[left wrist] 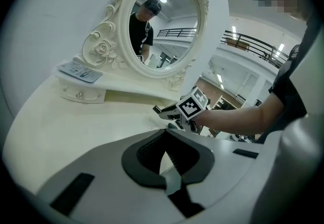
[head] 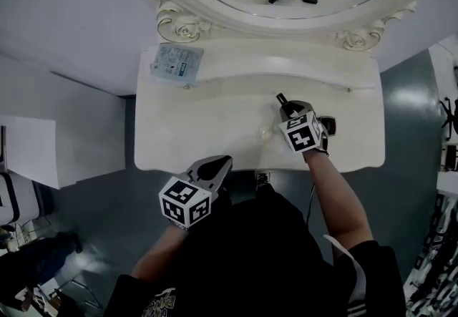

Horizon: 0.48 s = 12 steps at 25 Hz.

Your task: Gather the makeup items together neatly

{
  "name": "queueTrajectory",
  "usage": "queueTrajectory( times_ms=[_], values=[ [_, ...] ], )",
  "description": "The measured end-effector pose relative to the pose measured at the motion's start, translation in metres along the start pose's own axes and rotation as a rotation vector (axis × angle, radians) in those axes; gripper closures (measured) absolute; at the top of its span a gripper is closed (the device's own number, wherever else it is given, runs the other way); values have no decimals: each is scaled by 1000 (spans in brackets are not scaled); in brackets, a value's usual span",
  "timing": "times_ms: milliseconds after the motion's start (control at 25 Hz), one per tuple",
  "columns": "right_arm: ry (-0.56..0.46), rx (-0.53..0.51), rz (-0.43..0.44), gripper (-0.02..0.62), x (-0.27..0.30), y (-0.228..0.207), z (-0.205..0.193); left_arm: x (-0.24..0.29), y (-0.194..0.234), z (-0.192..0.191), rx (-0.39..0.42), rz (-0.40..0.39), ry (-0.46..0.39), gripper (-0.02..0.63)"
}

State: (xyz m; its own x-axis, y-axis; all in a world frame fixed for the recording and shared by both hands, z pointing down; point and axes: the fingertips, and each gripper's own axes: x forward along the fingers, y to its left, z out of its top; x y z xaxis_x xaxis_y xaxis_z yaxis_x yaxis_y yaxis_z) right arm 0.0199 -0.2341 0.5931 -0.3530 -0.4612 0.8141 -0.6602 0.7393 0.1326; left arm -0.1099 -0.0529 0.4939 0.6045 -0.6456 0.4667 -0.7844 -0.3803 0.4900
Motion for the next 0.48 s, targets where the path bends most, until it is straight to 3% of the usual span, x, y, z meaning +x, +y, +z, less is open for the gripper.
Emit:
queueTrajectory(
  times_ms=[200, 480],
  values=[
    [-77, 418, -72, 488, -25, 24, -28, 3, -3, 2, 47, -75, 36, 598],
    [-3, 522, -154, 488, -22, 52, -58, 3, -1, 0, 85, -153, 84, 598]
  ],
)
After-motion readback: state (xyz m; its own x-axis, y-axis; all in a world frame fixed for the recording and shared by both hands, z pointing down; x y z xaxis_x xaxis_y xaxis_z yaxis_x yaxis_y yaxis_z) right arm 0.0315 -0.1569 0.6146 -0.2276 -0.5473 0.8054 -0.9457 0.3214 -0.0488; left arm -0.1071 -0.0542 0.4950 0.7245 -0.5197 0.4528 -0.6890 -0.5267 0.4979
